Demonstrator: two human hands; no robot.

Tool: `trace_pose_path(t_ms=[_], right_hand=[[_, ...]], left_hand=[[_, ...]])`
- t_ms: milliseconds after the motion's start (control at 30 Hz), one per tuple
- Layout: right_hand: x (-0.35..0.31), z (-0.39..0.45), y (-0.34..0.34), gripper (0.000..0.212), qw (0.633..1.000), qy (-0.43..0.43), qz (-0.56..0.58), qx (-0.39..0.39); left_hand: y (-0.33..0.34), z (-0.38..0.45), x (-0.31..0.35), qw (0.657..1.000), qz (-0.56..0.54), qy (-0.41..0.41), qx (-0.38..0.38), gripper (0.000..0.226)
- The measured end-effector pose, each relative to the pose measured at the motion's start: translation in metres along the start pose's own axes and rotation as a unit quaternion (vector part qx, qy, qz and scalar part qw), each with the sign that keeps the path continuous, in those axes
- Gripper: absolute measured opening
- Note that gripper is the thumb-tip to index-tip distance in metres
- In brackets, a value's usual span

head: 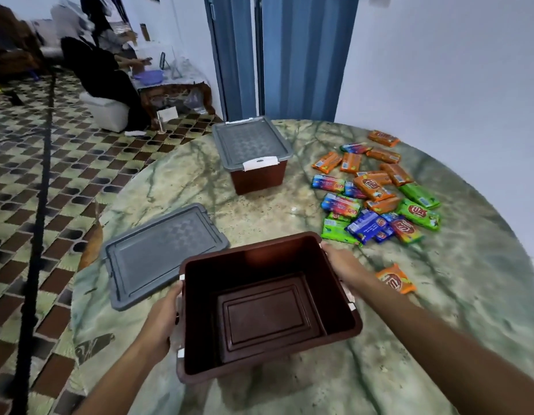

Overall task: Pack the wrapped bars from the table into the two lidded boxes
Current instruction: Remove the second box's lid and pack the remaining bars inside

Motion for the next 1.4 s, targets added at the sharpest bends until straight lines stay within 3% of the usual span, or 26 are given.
trace_pose_path(t_ms=[67,167,300,467,767,967,1267,1400], right_hand=[[0.010,-0.002,-0.012,0.073,1.000,0.002,0.013,0.024],[0.038,0.012,-0.035,0.085,0.998,0.003,0.048,0.050],[0.043,-0.015,-0.065,0.067,0.992,0.019,0.081,0.090],[0.062,-0.039,-0.103,0.057,0.984,0.047,0.099,0.141],[0.106,-0.063,-0.161,0.056,0.968,0.037,0.113,0.220],[0.132,-0.092,-0.174,0.039,0.968,0.023,0.130,0.212],[0.163,-0.112,-0.175,0.048,0.972,0.028,0.109,0.208],[0.162,-0.114,-0.174,0.050,0.971,0.015,0.093,0.218]], left_hand=[[0.006,0.017,0.001,1.000,0.010,-0.004,-0.013,0.064],[0.035,0.014,0.021,0.998,0.047,0.003,-0.039,0.048],[0.073,0.014,0.035,0.994,0.072,0.014,-0.085,0.036],[0.116,0.015,0.039,0.985,0.114,0.033,-0.129,0.044],[0.183,-0.012,0.033,0.966,0.118,0.050,-0.223,0.048],[0.199,-0.025,0.005,0.967,0.104,0.006,-0.231,0.046],[0.199,-0.044,-0.023,0.970,0.106,0.010,-0.217,0.042],[0.201,-0.047,-0.023,0.972,0.109,0.049,-0.201,0.050]])
Point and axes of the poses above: each hand's wrist, its own z-axis towards the middle knuckle, its own y-axis out of the palm, x = y × z, the point moved 4 cm from there along z, towards the middle knuckle
